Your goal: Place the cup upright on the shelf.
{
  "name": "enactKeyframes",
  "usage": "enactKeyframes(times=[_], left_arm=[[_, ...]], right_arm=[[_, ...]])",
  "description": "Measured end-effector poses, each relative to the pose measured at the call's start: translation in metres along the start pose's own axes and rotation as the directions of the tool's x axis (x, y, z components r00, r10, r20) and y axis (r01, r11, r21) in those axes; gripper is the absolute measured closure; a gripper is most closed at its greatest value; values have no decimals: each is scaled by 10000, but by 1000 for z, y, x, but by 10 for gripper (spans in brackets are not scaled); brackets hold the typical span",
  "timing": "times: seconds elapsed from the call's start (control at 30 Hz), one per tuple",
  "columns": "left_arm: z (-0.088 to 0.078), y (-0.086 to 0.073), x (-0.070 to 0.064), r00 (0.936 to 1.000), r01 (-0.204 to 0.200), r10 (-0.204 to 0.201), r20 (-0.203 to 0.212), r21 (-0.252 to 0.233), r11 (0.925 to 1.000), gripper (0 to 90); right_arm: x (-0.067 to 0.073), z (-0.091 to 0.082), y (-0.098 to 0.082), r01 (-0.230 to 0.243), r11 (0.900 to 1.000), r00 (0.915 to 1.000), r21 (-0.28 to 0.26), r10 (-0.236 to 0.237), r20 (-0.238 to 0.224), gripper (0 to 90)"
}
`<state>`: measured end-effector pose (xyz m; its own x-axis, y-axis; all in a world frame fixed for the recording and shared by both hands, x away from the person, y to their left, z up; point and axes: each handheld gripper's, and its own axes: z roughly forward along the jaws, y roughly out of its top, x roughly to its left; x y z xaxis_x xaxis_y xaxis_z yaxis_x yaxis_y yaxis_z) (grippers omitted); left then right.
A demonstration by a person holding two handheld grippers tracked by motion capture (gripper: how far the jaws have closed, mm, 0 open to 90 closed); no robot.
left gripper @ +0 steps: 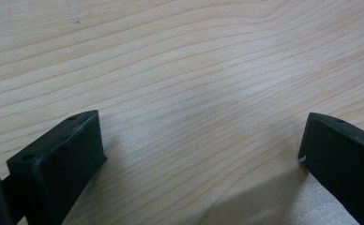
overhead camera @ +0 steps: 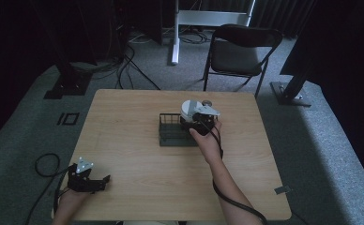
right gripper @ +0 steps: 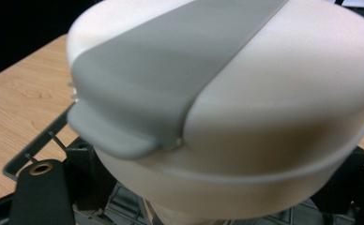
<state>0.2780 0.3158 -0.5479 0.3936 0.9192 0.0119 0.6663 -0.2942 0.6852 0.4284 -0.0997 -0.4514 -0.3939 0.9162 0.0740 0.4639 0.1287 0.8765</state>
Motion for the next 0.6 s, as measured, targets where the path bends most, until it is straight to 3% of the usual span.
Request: enactKeyframes(times=[0.6], left_arm=[[0, 0, 0, 10000, -8, 8, 4, 0, 10000, 5]], right_arm=[[2, 15, -7, 19, 9973, 9997, 740, -37, 239, 184]])
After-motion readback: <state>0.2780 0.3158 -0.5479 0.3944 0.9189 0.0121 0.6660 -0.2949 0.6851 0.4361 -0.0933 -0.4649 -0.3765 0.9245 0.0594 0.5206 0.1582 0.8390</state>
